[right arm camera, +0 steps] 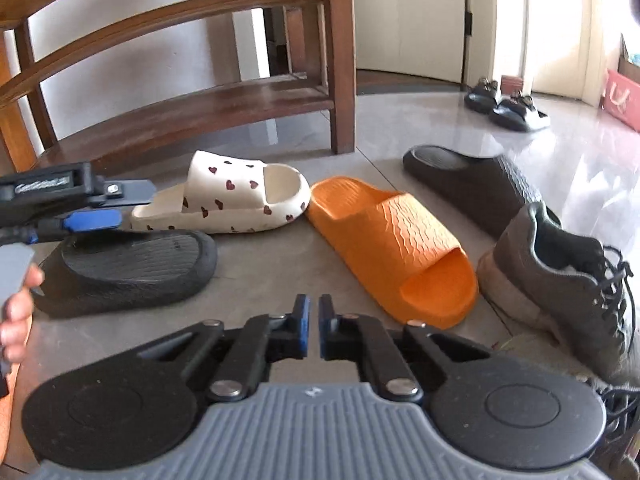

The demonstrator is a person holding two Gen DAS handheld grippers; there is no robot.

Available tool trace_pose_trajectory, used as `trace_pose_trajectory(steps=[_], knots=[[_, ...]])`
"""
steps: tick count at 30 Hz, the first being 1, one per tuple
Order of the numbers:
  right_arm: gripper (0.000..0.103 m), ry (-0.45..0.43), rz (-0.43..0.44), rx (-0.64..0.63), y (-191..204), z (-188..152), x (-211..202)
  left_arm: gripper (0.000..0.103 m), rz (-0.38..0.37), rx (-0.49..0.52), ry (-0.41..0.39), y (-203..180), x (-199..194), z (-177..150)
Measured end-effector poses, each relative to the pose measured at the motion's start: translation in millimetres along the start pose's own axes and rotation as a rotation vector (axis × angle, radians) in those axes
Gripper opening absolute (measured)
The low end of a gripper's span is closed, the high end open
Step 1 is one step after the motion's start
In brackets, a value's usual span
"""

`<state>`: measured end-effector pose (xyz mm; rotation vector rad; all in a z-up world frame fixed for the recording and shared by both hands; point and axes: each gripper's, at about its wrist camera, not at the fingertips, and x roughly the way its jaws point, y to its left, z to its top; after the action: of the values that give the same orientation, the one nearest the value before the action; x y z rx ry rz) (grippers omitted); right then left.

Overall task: Organize scattered shoes
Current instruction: 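Close the left tool on the heel of the white heart-print slide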

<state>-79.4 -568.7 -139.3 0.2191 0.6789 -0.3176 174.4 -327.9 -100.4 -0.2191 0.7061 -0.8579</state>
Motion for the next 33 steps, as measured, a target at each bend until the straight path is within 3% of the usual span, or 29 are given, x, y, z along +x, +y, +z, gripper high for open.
trace_pose_trajectory(steps=[4, 10, 14, 22, 24, 33], knots=[[0.006, 0.026, 0.01, 0.047, -4, -3, 2, 0.077, 0.003, 0.063, -0.021, 0, 19, 13], [0.008, 0.035, 0.031, 0.072, 0, -4, -2, 0.073, -0.045, 0.06, -0.01, 2, 55, 34], [0.008, 0.03, 0.024, 0.048, 1, 2, -3, 0.07, -0.037, 0.028, 0.002, -1, 73, 35], [0.007, -0.003, -0.012, -0.046, -7, 52, 17, 0.069, 0.005, -0.002, -0.013, 3, 83, 30], [0.007, -0.013, -0.032, -0.091, -6, 63, 27, 0.064, 0.014, 0.0, -0.012, 4, 83, 30], [0.008, 0.006, -0.088, -0.174, -3, 96, 76, 0.06, 0.068, 0.049, 0.012, 0, 89, 31]])
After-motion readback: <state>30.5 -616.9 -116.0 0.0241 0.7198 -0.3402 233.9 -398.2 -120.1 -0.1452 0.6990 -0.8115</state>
